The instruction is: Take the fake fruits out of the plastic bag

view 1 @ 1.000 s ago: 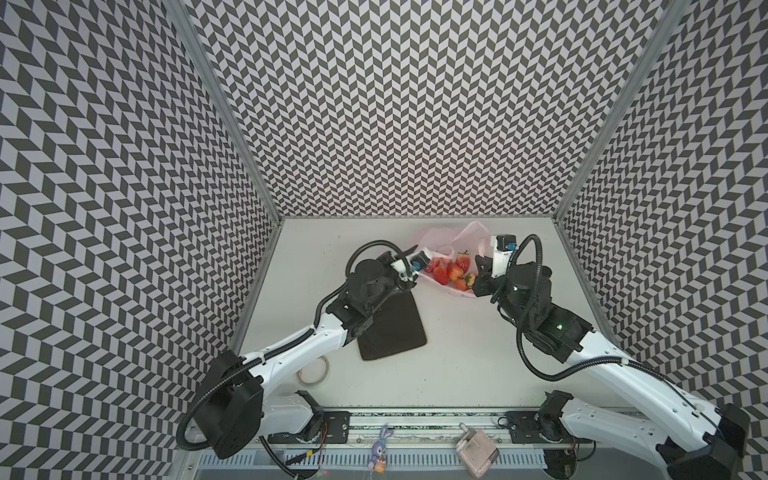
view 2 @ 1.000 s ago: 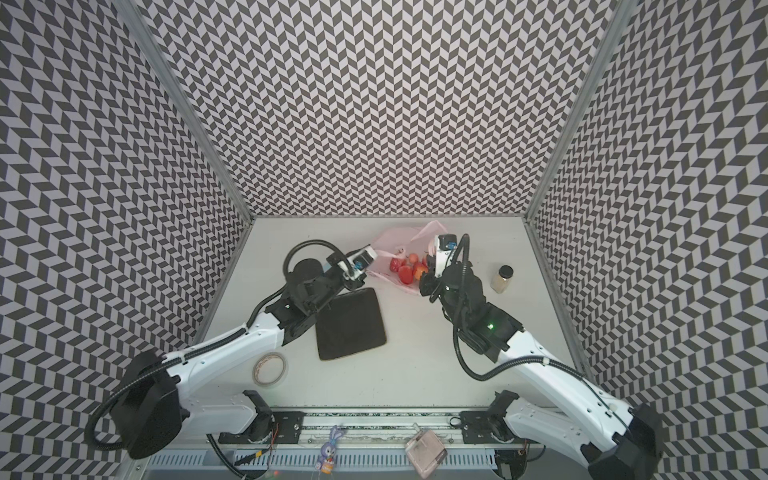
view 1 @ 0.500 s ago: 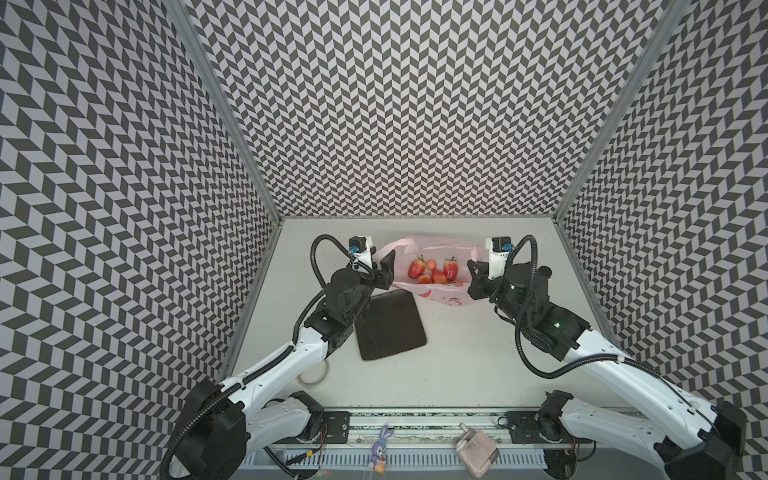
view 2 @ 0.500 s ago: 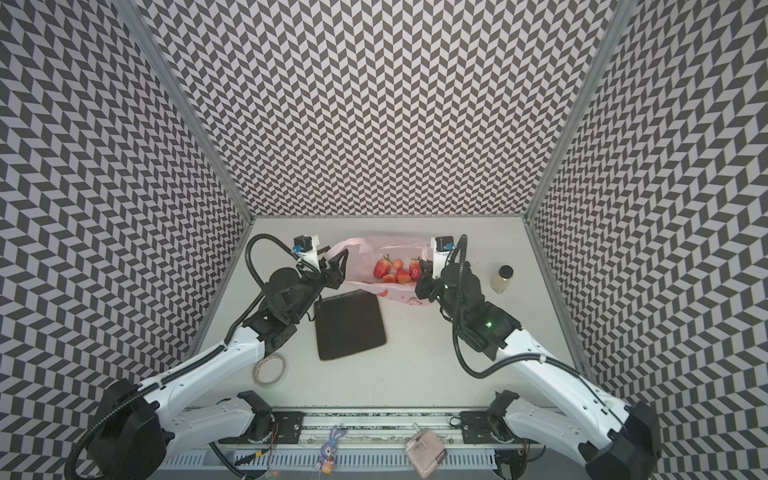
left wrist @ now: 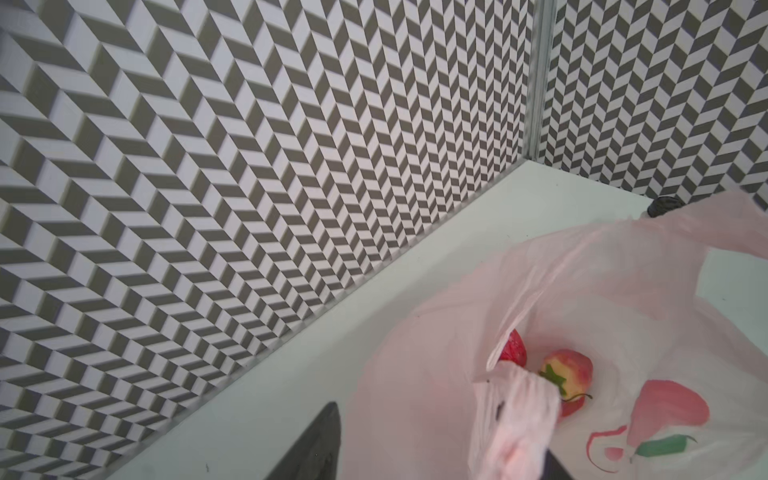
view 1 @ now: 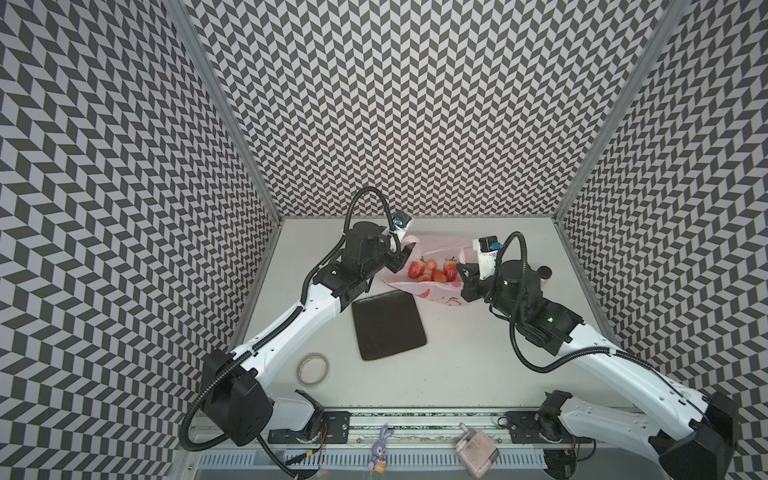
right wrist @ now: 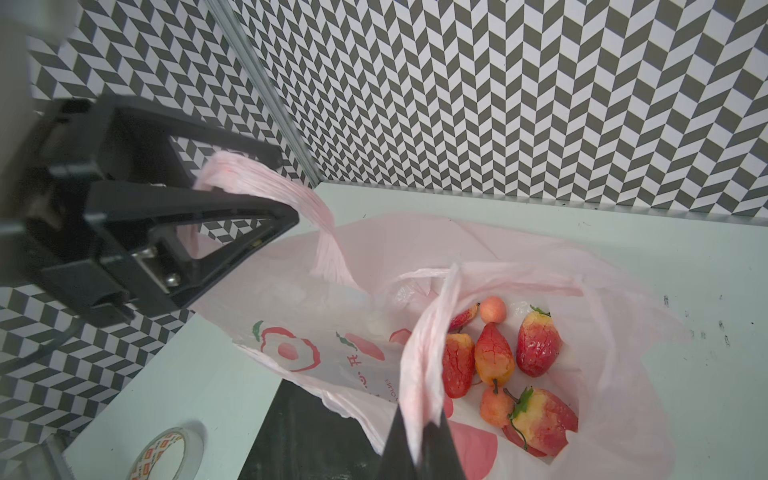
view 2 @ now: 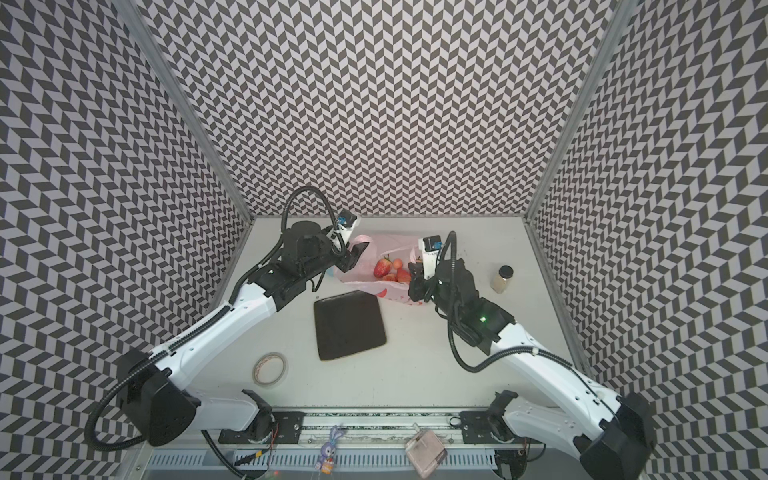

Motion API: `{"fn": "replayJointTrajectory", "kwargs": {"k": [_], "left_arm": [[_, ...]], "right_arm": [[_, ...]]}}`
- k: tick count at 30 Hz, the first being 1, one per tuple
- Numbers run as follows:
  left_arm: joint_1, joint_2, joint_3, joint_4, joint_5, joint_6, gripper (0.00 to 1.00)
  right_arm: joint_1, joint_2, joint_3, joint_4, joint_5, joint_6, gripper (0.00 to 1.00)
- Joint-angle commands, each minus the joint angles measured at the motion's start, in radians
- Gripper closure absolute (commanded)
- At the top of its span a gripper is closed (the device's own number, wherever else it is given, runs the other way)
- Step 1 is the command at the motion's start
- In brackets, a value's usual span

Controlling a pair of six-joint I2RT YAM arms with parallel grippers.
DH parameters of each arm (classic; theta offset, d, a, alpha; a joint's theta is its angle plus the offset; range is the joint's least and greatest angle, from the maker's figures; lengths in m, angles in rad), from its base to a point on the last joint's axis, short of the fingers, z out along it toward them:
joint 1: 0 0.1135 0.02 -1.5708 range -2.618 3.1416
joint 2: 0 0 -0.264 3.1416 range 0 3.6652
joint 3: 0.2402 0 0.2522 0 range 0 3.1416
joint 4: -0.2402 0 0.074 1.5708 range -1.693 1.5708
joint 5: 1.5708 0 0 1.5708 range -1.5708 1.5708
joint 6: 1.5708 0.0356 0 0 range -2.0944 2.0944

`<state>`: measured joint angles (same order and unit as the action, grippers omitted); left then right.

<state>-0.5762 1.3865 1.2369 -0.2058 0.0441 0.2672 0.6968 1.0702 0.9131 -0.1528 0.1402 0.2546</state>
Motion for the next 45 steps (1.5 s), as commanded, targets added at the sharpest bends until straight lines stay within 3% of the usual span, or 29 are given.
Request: {"fn": "replayJointTrajectory", "kwargs": {"k": [1, 2, 5, 9, 14, 20, 25, 30, 35, 37, 39, 45], "left_arm": [[-0.003, 0.001, 0.049, -0.111, 0.024, 0.06, 0.57], [-0.002, -0.005, 0.046, -0.087, 0.035, 0.041, 0.63], [0.001, -0.024, 0.004, 0.107, 0.05, -0.145, 1.0], [0.004, 0.025, -0.041, 0.453, 0.021, -0.476, 1.0], [0.029, 0.131, 0.036, 0.681, -0.008, -0.716, 1.0], [0.05, 0.216, 0.146, 0.879, 0.042, -0.803, 1.0], [0.053, 0.238, 0.086, 1.067, 0.089, -0.832, 1.0], [0.051, 0.184, -0.121, 1.198, 0.181, -0.89, 1.0], [0.009, 0.058, -0.396, 1.289, 0.182, -0.944, 1.0], [-0.017, 0.008, -0.478, 1.292, 0.162, -0.942, 1.0], [-0.035, -0.033, -0.54, 1.279, 0.136, -0.945, 1.0], [-0.042, -0.074, -0.586, 1.257, 0.094, -0.945, 1.0]], "right_arm": [[-0.002, -0.002, 0.023, 0.019, 0.05, 0.005, 0.97], [-0.003, 0.0, 0.025, 0.012, 0.075, 0.011, 0.97], [-0.022, 0.022, 0.034, 0.031, 0.14, 0.043, 0.99], [-0.115, 0.089, 0.079, 0.183, 0.117, 0.126, 1.0], [-0.194, 0.184, 0.205, 0.341, 0.103, 0.116, 1.0], [-0.27, 0.224, 0.299, 0.438, 0.056, 0.019, 1.0], [-0.312, 0.192, 0.248, 0.439, 0.025, -0.001, 1.0], [-0.315, 0.081, 0.083, 0.345, -0.029, 0.036, 1.0], [-0.316, -0.067, -0.113, 0.237, -0.08, 0.123, 0.98], [-0.315, -0.112, -0.162, 0.193, -0.106, 0.154, 0.94], [-0.315, -0.148, -0.183, 0.151, -0.134, 0.167, 0.84], [-0.316, -0.185, -0.037, -0.083, -0.08, 0.101, 0.29]]}}
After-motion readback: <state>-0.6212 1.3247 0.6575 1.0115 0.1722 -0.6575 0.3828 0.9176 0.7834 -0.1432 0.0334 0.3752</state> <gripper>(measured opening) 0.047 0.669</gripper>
